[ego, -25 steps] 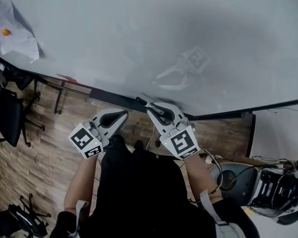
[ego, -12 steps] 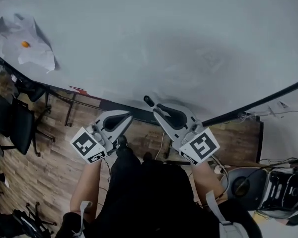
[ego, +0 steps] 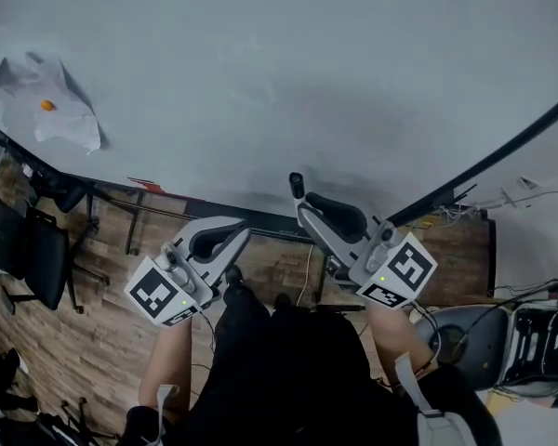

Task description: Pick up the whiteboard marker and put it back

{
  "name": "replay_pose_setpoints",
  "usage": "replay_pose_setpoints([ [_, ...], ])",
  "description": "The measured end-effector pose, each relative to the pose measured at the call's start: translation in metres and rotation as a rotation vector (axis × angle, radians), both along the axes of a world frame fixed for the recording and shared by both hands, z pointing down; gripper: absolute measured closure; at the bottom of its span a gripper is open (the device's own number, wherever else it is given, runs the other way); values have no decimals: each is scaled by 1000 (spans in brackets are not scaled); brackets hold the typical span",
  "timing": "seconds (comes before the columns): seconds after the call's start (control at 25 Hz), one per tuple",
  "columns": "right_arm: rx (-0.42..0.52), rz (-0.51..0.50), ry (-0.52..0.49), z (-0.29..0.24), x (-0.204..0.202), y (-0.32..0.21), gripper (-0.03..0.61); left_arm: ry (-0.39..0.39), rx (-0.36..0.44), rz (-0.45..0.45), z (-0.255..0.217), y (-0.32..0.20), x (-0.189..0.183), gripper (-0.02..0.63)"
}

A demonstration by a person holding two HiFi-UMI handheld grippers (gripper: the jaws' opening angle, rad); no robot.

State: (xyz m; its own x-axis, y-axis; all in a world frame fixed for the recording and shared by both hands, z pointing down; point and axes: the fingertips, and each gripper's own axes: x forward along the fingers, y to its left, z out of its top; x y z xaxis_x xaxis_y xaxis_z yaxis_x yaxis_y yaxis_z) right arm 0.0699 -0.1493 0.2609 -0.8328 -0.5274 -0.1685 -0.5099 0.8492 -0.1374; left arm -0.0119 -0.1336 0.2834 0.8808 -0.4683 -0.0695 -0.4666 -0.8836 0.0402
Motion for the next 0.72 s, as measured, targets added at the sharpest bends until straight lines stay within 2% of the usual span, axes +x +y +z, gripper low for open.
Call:
replay_pose_setpoints([
  [0.36,46,-10,-116,-28,11,16,508,-11,38,5,-16,9,7,606],
  [0.72,46,-9,-164,-33,14,18,508,-1,37,4,-14,11,8,606],
])
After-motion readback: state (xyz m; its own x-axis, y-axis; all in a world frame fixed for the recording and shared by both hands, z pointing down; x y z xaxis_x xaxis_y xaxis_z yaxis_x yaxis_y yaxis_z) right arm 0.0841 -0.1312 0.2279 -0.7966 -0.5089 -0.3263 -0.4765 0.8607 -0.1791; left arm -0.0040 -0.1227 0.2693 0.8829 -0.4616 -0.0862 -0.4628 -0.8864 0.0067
